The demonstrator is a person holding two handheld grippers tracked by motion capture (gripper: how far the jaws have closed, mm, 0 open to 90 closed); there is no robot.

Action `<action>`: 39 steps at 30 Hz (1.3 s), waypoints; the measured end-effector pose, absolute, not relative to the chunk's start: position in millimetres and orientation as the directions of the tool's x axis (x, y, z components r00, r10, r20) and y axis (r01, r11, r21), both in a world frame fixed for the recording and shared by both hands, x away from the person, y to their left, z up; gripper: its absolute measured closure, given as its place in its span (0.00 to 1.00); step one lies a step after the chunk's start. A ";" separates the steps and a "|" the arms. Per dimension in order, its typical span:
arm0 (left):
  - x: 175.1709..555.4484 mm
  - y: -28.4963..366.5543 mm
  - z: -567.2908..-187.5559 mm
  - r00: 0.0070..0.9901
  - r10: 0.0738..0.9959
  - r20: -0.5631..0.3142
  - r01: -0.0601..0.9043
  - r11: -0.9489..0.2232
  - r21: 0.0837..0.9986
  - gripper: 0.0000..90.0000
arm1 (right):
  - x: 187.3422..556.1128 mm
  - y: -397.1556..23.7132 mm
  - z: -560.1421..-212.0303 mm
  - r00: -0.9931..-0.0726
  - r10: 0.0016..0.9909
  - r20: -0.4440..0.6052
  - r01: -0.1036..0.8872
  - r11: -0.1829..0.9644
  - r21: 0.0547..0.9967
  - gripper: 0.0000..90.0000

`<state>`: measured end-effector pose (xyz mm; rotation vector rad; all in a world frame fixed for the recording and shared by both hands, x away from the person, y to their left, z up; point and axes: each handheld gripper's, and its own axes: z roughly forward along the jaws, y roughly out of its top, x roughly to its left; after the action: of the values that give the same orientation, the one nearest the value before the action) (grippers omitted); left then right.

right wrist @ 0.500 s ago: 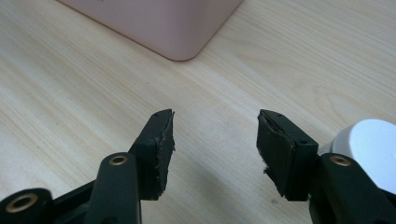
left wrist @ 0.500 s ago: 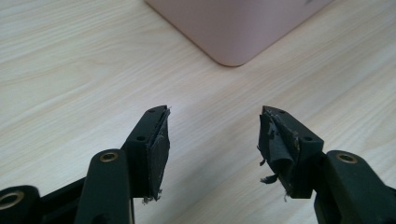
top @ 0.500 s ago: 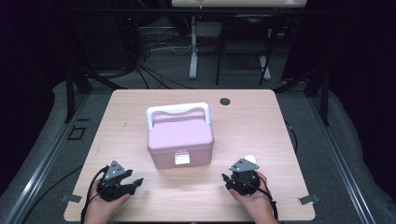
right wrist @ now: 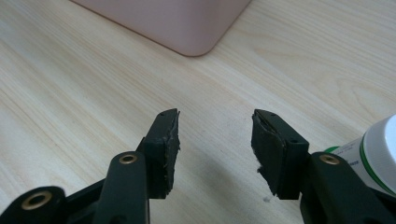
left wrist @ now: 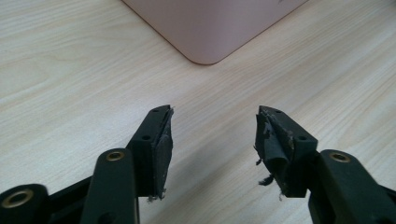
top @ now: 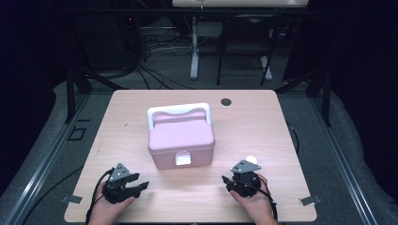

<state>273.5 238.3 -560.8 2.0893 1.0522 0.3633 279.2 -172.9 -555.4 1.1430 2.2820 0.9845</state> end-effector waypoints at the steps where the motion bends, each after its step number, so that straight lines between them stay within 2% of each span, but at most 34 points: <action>1: 273.5 238.8 -560.8 0.618 0.783 -0.079 0.567 -0.373 0.735 0.54 | 279.3 -173.1 -554.9 -0.584 0.811 -0.033 0.521 0.406 0.751 0.57; 5: 275.1 240.6 -560.3 0.602 0.793 -0.099 0.578 -0.346 0.739 0.57 | 282.0 -172.4 -555.1 -0.584 0.811 -0.030 0.522 0.404 0.751 0.56; 16: 284.5 240.1 -552.7 0.578 0.813 -0.070 0.584 -0.352 0.732 0.59 | 286.8 -166.9 -551.4 -0.593 0.805 -0.031 0.527 0.417 0.741 0.61; 24: 294.1 248.0 -548.4 0.540 0.833 -0.121 0.604 -0.284 0.744 0.59 | 296.0 -169.7 -544.8 -0.572 0.820 0.026 0.557 0.365 0.746 0.61; 39: 316.4 241.2 -534.1 0.518 0.842 -0.150 0.604 -0.236 0.761 0.67 | 322.6 -166.5 -529.8 -0.547 0.837 0.017 0.543 0.339 0.769 0.64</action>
<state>316.4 241.2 -534.1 1.9502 1.1829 0.3721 322.6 -166.5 -529.8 1.2170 2.2265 1.0562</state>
